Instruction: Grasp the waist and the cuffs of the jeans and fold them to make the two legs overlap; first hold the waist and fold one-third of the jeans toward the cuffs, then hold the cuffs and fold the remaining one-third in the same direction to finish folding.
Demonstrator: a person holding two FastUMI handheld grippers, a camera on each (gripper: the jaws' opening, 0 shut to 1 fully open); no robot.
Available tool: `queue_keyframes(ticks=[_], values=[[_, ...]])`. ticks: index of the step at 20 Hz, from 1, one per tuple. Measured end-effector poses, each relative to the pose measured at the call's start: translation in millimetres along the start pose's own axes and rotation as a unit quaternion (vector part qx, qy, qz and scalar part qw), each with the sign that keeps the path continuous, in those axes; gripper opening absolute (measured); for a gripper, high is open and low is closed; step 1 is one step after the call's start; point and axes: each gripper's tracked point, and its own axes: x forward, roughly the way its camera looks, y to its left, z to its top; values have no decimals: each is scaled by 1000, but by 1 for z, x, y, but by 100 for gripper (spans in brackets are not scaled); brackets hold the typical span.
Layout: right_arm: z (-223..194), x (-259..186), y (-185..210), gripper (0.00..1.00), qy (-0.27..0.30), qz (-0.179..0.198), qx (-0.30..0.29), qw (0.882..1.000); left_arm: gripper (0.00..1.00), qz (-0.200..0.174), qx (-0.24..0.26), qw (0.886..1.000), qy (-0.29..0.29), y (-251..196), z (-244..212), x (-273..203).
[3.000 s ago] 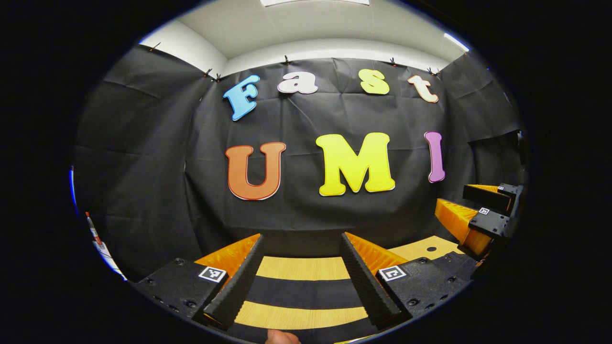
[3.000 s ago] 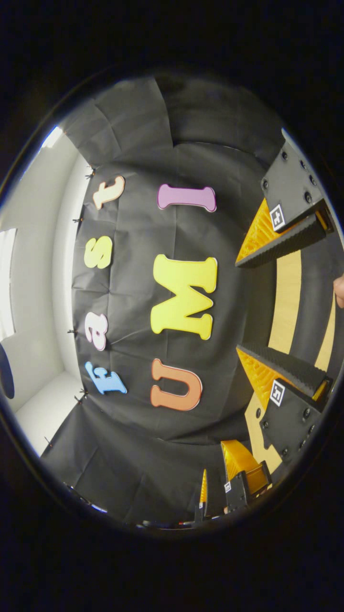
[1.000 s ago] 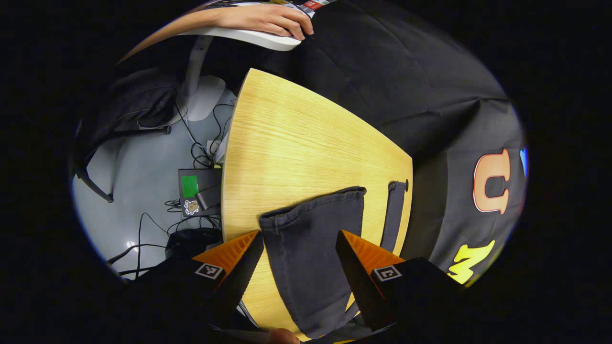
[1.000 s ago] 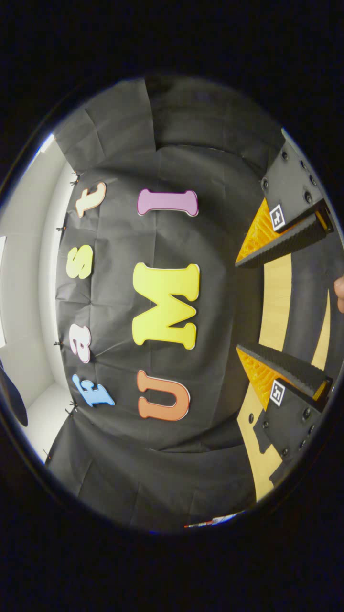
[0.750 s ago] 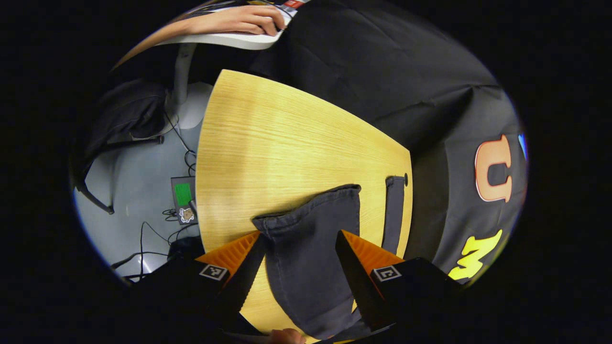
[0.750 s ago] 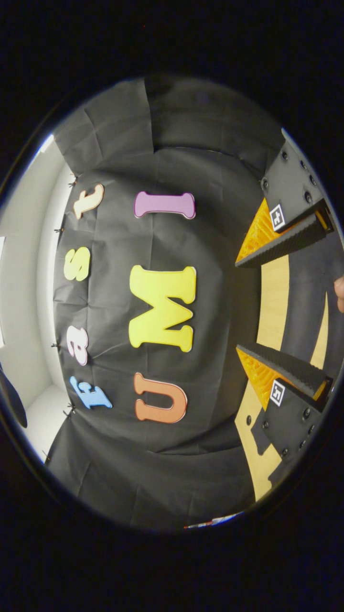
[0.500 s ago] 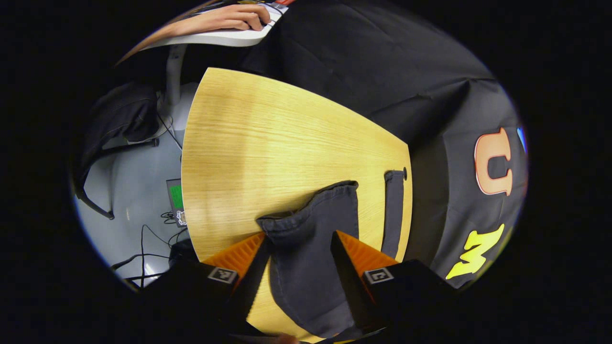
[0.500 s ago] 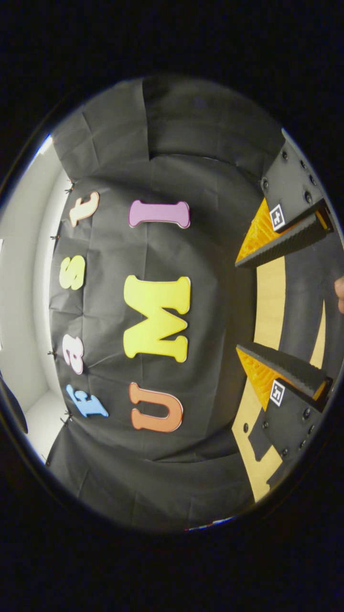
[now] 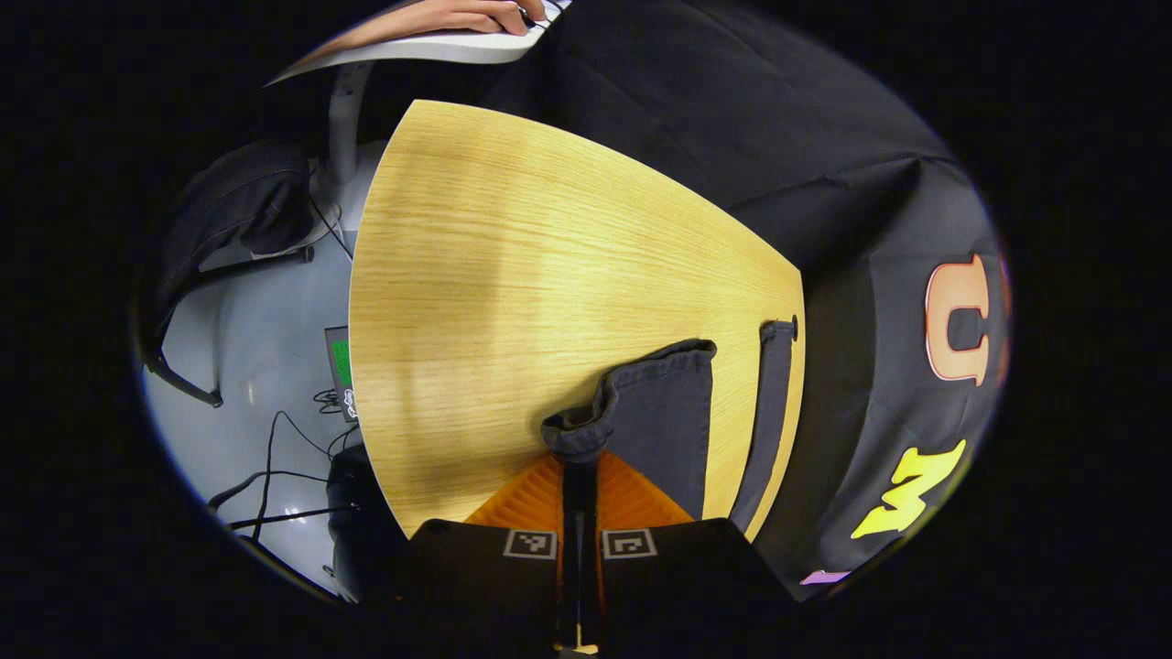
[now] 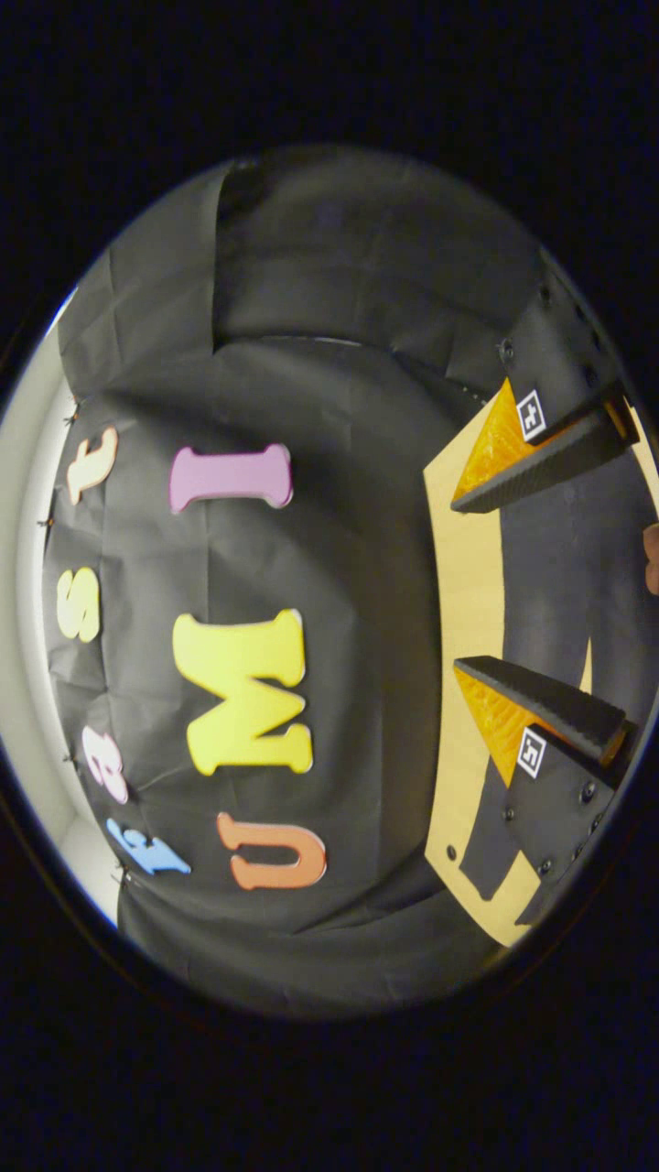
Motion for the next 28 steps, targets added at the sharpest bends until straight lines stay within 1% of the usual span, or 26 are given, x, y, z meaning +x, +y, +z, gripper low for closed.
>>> queue_keyframes(ticks=[1,2,3,4,5,6,7,8,9,10,11,13,15,17,18,19,20,21,22,24,25,26,27,28], values=[[-12,7,-24,97,33,-13,22,999,4,-2,-4,1000,0,0,0,1],[-30,12,-50,98,79,-30,48,995,4,-4,-6,1000,0,0,0,0],[-56,15,-77,96,137,-51,74,986,4,-6,-8,1000,-2,0,1,1],[-81,18,-96,97,192,-63,115,973,4,-7,-10,1000,-3,0,1,1],[-109,18,-113,94,248,-72,162,952,4,-8,-11,1000,-4,0,1,1],[-136,15,-127,97,297,-83,215,927,4,-9,-13,1000,-3,0,0,0],[-157,16,-131,97,336,-92,269,898,4,-9,-14,1000,-3,0,1,1],[-175,19,-135,97,362,-99,320,870,4,-9,-15,1000,-3,0,0,1],[-186,17,-138,97,375,-113,356,849,4,-10,-16,1000,-3,-1,1,1],[-197,16,-148,96,380,-128,372,837,4,-10,-18,1000,-3,0,0,1],[-206,15,-158,96,383,-147,370,834,4,-9,-19,1000,-3,-1,0,1],[-213,19,-171,96,389,-165,348,837,4,-7,-20,1000,-2,-1,0,1],[-217,22,-173,96,390,-162,353,835,4,-4,-19,1000,0,-1,0,1],[-218,27,-164,96,390,-152,362,833,4,0,-16,1000,1,-1,0,0],[-219,30,-160,89,390,-144,365,833,4,1,-16,1000,1,-1,0,1],[-223,31,-158,96,393,-143,360,834,4,1,-17,1000,1,-1,0,1],[-225,31,-160,89,395,-148,350,836,4,1,-18,1000,0,-1,0,1],[-227,34,-159,96,395,-145,347,838,4,1,-19,1000,0,-1,0,1],[-230,32,-163,91,398,-153,334,841,4,1,-19,1000,-1,-2,0,1],[-238,26,-175,54,403,-170,320,840,4,0,-15,1000,-2,-1,0,1],[-239,25,-180,35,401,-177,323,839,4,1,-13,1000,-3,-2,-1,1],[-236,24,-179,17,396,-171,340,836,4,3,-10,1000,-4,-2,-1,0],[-240,25,-178,20,393,-170,348,834,4,5,-5,1000,-6,-2,-1,1],[-239,29,-179,8,387,-168,356,834,4,7,1,1000,-8,-2,-1,1]])
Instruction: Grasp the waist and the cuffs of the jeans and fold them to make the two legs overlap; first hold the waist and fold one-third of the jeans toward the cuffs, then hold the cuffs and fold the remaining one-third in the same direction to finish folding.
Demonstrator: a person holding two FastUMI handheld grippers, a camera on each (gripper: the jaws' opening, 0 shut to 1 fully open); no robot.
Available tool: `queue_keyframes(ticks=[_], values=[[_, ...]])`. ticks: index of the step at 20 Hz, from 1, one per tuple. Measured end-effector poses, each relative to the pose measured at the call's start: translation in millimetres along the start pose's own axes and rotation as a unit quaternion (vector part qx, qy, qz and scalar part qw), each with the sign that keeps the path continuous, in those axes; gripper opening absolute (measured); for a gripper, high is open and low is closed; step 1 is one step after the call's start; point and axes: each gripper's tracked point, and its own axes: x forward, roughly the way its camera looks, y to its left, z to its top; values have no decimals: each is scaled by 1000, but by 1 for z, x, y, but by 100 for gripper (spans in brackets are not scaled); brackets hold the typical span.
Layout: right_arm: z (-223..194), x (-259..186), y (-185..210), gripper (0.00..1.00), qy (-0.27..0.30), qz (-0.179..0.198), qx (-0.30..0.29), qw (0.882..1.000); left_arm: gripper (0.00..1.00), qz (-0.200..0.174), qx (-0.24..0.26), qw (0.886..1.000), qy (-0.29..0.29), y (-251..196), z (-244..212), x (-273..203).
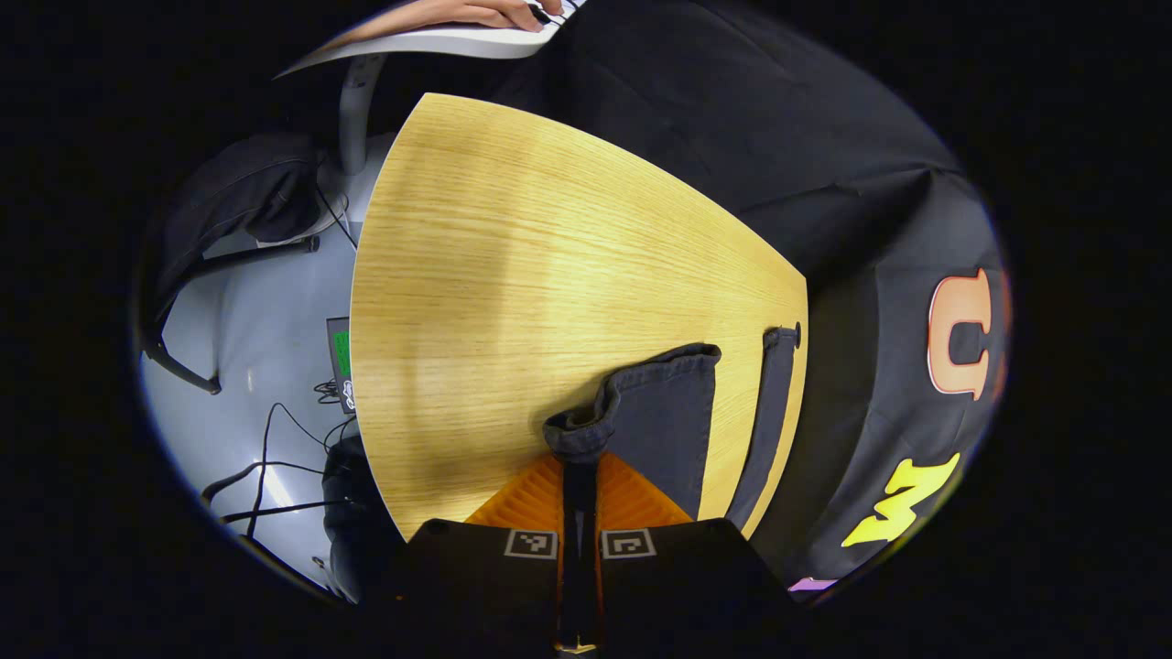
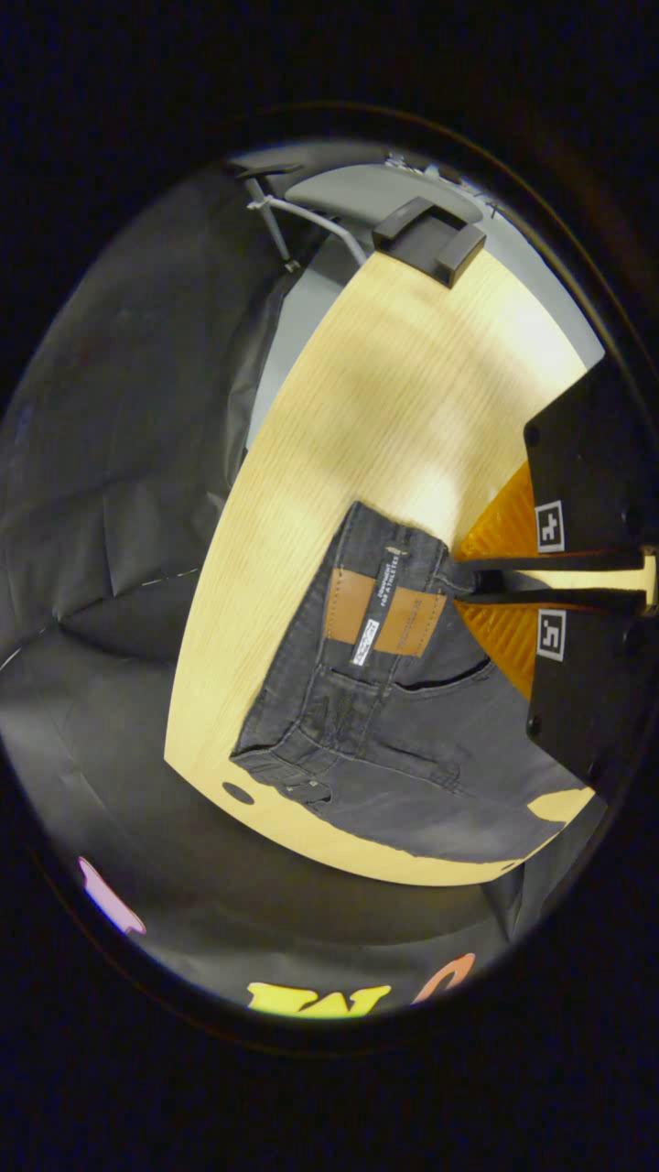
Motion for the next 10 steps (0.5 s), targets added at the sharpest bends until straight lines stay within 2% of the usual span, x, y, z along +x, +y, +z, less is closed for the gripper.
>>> queue_keyframes(ticks=[3,4,6,8,10], values=[[0,0,-1,8,-10,4,-21,1000,4,10,7,1000,0,0,0,0],[1,-2,1,5,-10,8,-25,1000,3,20,14,1000,-4,0,0,-2],[6,-12,5,8,-16,27,-14,999,3,28,33,999,-11,-4,1,-5],[12,-28,12,5,-23,54,6,998,4,13,21,1000,-13,-24,2,-14],[18,-46,34,8,-27,87,23,996,3,0,11,1000,-18,-48,8,-25]])
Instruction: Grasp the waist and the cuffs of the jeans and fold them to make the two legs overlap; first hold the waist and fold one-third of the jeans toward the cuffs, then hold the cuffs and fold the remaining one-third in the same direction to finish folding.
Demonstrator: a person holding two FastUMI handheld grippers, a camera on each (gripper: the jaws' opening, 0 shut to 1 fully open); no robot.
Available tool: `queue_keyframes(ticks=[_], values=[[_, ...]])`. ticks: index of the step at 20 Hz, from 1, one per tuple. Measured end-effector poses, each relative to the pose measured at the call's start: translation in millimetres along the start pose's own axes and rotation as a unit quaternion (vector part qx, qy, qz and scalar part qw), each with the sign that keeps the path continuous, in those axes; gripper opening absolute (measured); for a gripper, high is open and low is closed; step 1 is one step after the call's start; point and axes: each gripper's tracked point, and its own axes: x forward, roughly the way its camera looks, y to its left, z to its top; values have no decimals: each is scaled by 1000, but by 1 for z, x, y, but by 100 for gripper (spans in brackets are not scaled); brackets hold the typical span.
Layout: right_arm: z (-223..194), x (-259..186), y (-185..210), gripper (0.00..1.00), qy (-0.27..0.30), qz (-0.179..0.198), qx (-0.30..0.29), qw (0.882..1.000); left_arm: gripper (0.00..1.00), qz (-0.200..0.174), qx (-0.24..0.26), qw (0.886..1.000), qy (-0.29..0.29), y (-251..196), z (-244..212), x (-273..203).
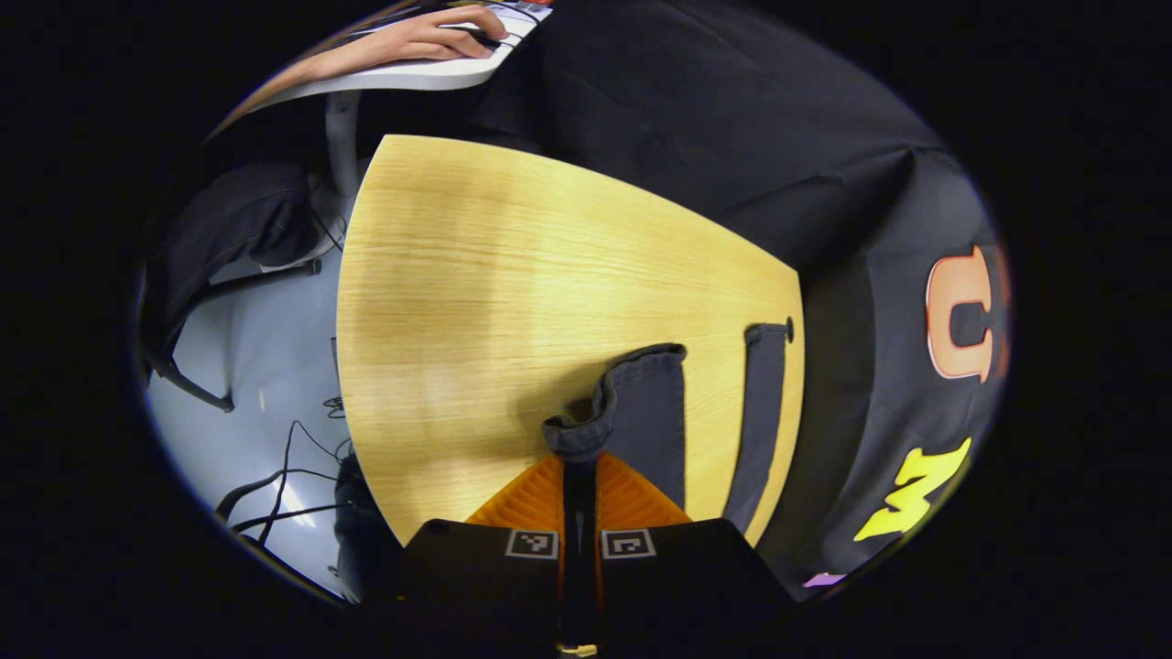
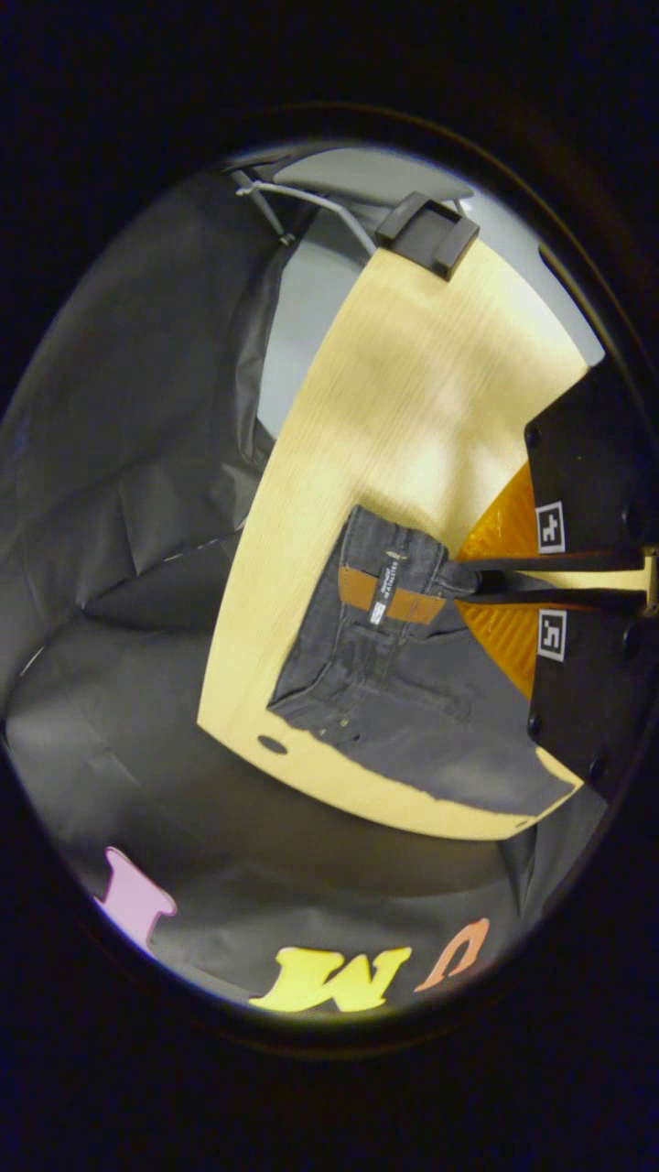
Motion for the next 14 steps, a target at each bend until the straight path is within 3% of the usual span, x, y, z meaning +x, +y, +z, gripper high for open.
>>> queue_keyframes(ticks=[4,8,14], values=[[23,-17,51,7,-11,62,14,998,4,-31,18,999,-3,-67,12,-13],[43,-16,97,8,-22,101,5,995,3,-65,9,998,-3,-133,23,-10],[68,12,150,8,-18,125,8,992,3,-32,-1,999,-5,-183,34,28]])
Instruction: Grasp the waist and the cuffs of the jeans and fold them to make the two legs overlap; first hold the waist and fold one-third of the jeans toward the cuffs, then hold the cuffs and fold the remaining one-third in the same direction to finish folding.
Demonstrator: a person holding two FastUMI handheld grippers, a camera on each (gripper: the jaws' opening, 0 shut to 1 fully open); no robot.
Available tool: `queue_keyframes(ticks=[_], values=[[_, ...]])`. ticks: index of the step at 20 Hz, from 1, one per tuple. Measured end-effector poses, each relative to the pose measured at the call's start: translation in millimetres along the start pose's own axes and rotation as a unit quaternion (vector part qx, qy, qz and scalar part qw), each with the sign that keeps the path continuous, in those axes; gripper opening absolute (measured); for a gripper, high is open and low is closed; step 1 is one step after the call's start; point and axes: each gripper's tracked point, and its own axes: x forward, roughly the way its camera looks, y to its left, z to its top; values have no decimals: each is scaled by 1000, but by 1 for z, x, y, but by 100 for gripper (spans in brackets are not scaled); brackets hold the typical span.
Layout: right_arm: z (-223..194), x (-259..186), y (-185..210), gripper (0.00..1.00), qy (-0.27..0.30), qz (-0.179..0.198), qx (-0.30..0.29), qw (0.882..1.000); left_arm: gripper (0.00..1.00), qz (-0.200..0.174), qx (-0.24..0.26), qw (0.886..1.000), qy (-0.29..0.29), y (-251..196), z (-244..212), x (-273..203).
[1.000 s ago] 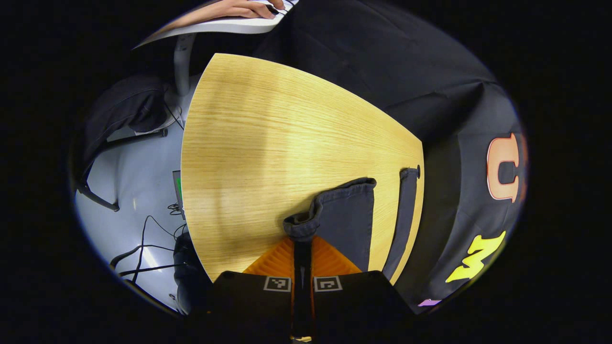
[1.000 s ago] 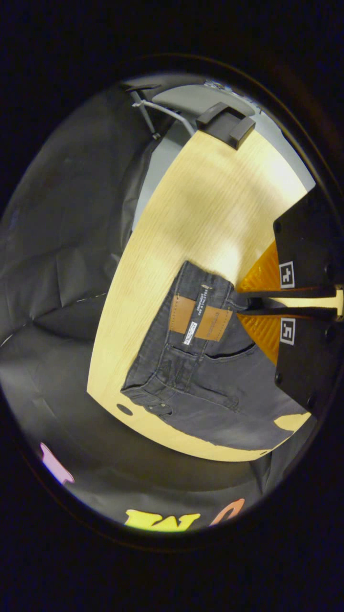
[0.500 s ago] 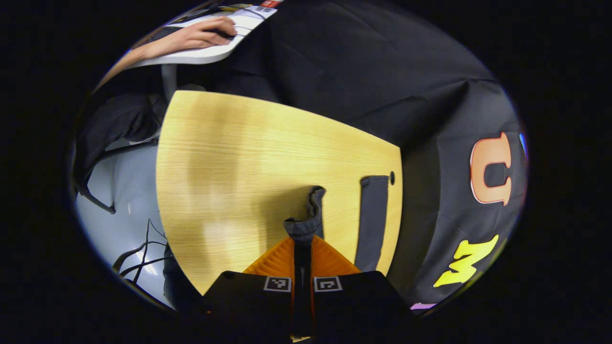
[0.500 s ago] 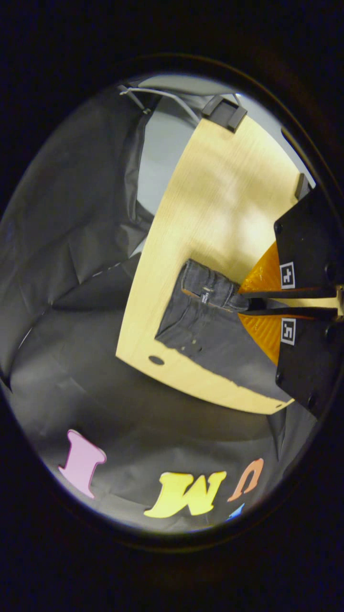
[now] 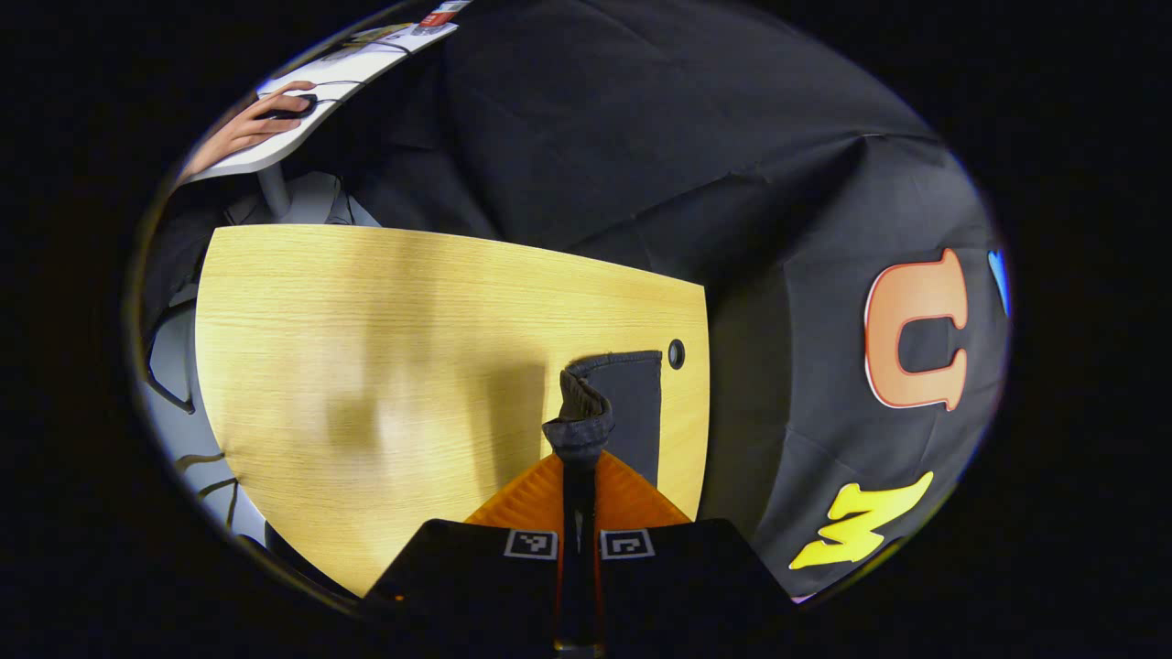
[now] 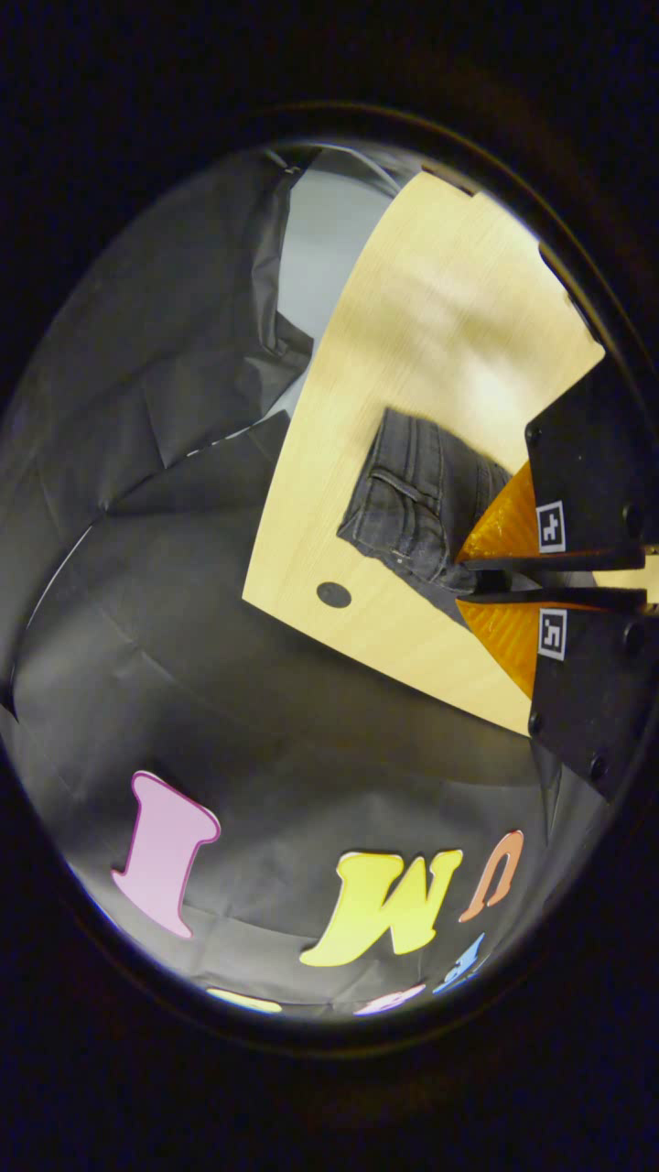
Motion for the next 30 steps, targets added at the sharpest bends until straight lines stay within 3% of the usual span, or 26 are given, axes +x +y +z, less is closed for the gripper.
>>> queue_keyframes(ticks=[7,8,10,15,16,17,19,21,26,30], values=[[13,56,22,8,5,-1,9,1000,3,40,-1,999,-5,-45,6,58],[14,63,24,4,5,-3,9,1000,3,49,0,999,-7,-49,6,65],[16,80,24,8,6,-5,14,1000,4,66,4,998,-6,-55,7,80],[22,117,23,8,-1,-10,20,1000,3,98,14,995,-7,-72,4,121],[23,122,22,4,-3,-12,19,1000,3,105,12,994,-7,-74,3,129],[23,131,21,8,-5,-14,17,1000,3,110,11,994,-5,-75,2,138],[26,144,17,4,-10,-17,16,1000,3,120,14,993,0,-75,-1,159],[26,159,13,8,-11,-23,16,1000,4,131,26,991,1,-77,-5,178],[27,190,7,8,-22,-30,6,999,3,137,70,988,2,-80,-5,211],[27,198,7,8,-32,-40,-8,999,7,118,95,988,1,-87,-8,215]])
